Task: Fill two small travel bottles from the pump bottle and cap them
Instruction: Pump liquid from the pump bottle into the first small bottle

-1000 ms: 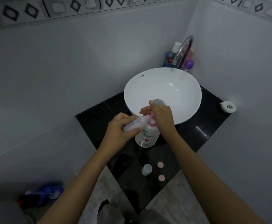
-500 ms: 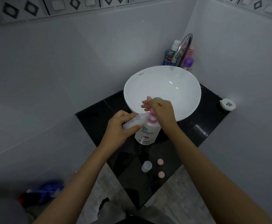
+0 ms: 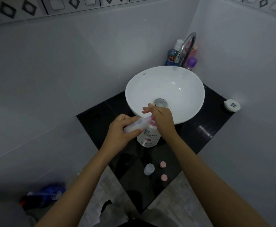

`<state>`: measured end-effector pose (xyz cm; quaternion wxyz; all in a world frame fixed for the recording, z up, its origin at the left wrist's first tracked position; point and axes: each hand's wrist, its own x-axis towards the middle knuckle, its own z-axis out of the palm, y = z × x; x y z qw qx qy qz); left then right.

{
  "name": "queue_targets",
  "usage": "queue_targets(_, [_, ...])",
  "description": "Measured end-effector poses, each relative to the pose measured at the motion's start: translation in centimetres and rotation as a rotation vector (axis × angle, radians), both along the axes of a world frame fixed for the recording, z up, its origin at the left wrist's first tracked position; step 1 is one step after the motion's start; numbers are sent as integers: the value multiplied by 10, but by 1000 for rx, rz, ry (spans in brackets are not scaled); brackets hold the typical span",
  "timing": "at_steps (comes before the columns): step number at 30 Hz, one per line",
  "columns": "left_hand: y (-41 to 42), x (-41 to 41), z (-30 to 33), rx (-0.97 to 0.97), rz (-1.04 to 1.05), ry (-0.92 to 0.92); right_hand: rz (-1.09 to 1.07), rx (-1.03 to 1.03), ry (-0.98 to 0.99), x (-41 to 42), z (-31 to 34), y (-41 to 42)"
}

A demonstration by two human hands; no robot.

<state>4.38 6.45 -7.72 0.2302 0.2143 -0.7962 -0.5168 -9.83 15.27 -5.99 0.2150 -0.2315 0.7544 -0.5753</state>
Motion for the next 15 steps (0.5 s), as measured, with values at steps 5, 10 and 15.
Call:
queue_targets(5, [-1, -1, 8, 19, -5, 55, 12, -70, 62, -6, 18, 2])
queue_targets(10, [-1, -1, 7, 38, 0, 56, -8, -30, 84, -1, 8, -2])
queue_targets(15, [1, 0, -1, 16, 12, -13, 5, -76, -5, 3, -5, -1])
